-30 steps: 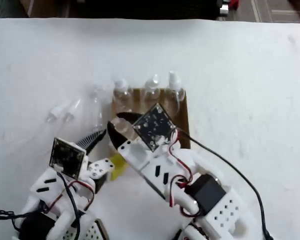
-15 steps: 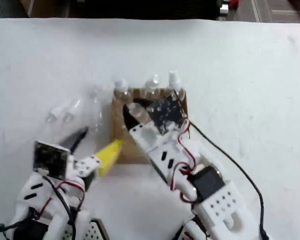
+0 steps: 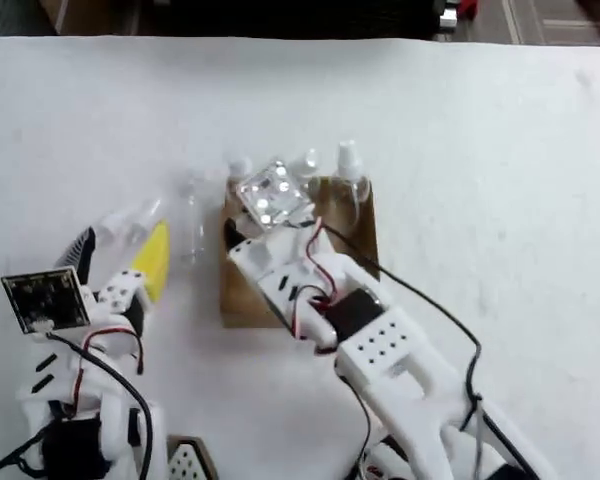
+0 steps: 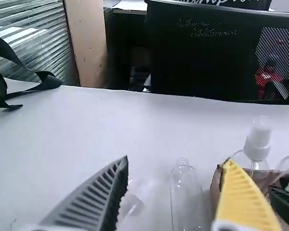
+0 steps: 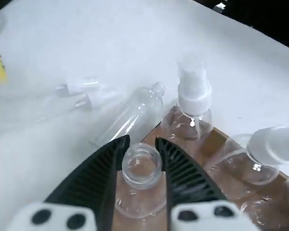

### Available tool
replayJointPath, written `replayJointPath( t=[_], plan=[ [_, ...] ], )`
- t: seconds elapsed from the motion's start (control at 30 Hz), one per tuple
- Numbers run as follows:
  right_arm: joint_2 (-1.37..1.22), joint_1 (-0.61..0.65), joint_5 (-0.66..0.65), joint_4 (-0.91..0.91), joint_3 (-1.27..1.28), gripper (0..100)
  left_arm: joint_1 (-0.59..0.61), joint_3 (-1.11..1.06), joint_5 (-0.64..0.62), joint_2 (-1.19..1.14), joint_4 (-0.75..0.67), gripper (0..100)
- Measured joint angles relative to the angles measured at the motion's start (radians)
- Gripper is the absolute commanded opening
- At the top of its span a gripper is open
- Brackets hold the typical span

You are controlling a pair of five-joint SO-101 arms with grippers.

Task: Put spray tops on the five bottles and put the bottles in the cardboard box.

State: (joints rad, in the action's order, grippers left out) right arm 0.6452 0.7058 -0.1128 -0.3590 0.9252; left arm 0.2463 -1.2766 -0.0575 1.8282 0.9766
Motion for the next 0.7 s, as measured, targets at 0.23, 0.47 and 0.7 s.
replayJointPath(
  t=[0.23,0.47,0.7],
  plan=[
    [-0.127,0.037,-0.002,0.071,0.0,1.6,0.002,0.0,0.0,0.0,-0.003,28],
    [-0.16,0.037,-0.002,0.1,-0.002,1.6,0.002,0.0,0.0,0.0,-0.003,28],
    [-0.11,0.035,-0.003,0.112,0.057,5.2,0.002,0.0,0.0,0.0,-0.003,28]
  ],
)
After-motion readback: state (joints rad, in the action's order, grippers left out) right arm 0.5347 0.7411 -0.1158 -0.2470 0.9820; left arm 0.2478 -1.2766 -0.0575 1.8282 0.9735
